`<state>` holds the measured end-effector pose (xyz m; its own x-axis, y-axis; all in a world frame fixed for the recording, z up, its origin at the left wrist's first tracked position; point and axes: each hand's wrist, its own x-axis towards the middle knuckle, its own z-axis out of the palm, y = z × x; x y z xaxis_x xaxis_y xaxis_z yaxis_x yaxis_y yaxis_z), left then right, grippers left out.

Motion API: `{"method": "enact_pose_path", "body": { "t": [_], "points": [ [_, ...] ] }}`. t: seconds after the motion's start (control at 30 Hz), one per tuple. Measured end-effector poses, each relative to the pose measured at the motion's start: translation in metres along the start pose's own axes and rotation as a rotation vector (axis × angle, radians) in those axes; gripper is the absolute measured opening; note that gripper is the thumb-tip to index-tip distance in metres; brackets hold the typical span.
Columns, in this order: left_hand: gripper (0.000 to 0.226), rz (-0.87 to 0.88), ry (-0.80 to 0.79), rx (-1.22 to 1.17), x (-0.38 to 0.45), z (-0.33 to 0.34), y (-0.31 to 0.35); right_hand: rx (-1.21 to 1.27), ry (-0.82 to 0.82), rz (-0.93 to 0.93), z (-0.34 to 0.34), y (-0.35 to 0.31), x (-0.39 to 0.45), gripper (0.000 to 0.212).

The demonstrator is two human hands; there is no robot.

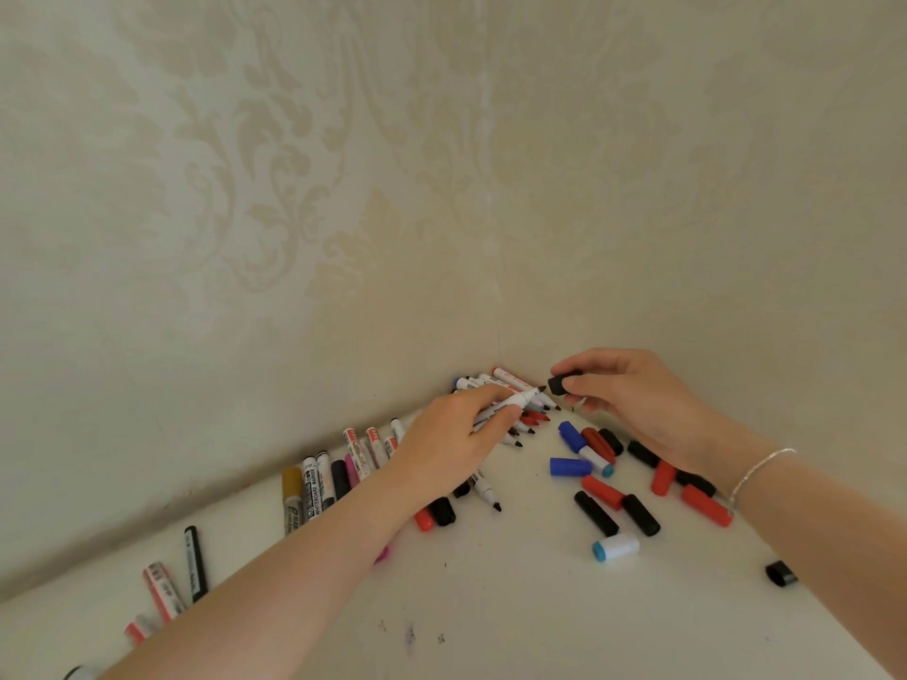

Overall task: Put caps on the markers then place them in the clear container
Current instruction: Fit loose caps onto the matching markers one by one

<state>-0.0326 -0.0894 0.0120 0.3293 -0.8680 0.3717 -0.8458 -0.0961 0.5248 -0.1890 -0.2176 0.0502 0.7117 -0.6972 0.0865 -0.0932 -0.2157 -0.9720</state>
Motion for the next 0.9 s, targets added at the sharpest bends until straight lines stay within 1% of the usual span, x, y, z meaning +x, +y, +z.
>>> {"method": "enact_pose_path", "body": {
  "t": [0.1, 0.23, 0.33, 0.43, 0.6, 0.83, 0.9],
  "points": [
    [0.026, 0.005, -0.002, -0.004, 0.0, 0.0, 0.001, -0.009, -0.033, -0.01, 0.004, -0.001, -0.001, 0.019],
    [0.026, 0.003, -0.007, -0.012, -0.001, -0.001, 0.002, -0.004, -0.035, -0.012, 0.005, -0.001, 0.0, 0.017],
    [0.027, 0.013, -0.007, -0.034, -0.002, 0.0, 0.004, -0.05, -0.045, 0.0, 0.007, -0.001, 0.0, 0.015],
    [0.027, 0.022, -0.006, -0.033, -0.001, 0.003, 0.006, -0.011, -0.077, -0.006, 0.011, -0.002, -0.001, 0.01],
    [0.031, 0.03, -0.013, -0.012, 0.0, 0.003, 0.008, 0.044, -0.09, -0.011, 0.009, -0.003, -0.001, 0.011],
    [0.029, 0.114, 0.04, 0.017, 0.005, 0.001, 0.015, 0.017, -0.094, -0.039, 0.007, -0.011, 0.0, 0.009],
    [0.029, 0.136, 0.045, 0.029, 0.005, 0.001, 0.012, -0.041, -0.105, -0.051, 0.007, -0.014, -0.001, 0.009]
  ]
}}
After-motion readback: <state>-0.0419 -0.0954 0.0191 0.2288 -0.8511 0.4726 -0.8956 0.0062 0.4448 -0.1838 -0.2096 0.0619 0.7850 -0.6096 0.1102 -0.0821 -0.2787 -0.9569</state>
